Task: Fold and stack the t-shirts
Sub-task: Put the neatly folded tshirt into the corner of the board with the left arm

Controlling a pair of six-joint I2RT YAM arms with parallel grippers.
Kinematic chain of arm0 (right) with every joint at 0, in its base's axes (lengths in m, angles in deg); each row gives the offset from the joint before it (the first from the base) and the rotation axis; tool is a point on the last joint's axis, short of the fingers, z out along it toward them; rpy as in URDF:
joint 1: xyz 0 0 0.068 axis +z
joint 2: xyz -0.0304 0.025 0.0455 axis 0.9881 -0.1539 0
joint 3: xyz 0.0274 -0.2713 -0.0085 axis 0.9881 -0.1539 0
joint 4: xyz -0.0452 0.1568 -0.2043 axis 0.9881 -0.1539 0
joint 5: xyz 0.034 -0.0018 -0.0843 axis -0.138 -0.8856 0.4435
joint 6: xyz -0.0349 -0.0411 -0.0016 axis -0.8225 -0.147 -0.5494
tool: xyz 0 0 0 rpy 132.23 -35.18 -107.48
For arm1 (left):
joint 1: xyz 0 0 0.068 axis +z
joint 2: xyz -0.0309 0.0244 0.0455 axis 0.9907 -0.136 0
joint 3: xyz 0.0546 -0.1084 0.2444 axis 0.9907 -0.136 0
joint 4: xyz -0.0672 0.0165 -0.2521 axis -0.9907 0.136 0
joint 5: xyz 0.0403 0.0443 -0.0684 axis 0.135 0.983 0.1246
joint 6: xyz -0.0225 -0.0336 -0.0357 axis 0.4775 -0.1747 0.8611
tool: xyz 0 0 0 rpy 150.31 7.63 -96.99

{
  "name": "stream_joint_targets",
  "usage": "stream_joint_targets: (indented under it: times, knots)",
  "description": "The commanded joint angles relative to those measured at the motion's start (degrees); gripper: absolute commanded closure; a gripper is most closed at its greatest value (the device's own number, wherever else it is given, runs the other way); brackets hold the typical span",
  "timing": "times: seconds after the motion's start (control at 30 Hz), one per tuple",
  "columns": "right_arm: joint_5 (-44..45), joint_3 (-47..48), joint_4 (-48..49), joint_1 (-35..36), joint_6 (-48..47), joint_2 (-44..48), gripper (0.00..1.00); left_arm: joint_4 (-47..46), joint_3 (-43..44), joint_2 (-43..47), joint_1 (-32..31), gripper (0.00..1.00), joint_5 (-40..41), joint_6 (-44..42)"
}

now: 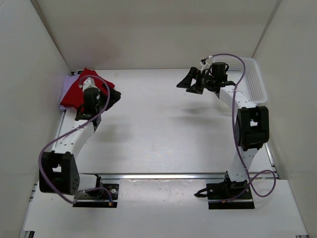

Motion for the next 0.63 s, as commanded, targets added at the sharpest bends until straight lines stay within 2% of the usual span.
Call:
stream_joint_targets:
  times: [0.0,0.1,0.27,0.43,0.6]
  knots:
    - [5.2,4.2,-5.1,2.2,-4.7,1.9,0.01,3.2,0.1,4.0,-6.3,0.01,-0.1,-5.0]
    - [7.8,6.5,-8.7,4.1,-6.4,1.3,0.01,3.1,0.6,4.2,-11.4,0.01,-5.0,-5.9]
    - [12.9,8.5,-13.9,7.1,-10.1,1.9,0.0,-1.8,-5.0,5.9,-17.1,0.01,-13.2,-4.8]
    - [15.4,1.5,-9.1,10.1,-8.4,5.9,0.01,-3.9,-10.6,8.2,-19.3,0.02,-15.8,-3.6]
    - [19.8,-4.2,-5.9,10.8,-7.8,11.8,0.01,-2.6,-10.1,9.7,-19.3,0.01,-15.6,-4.3]
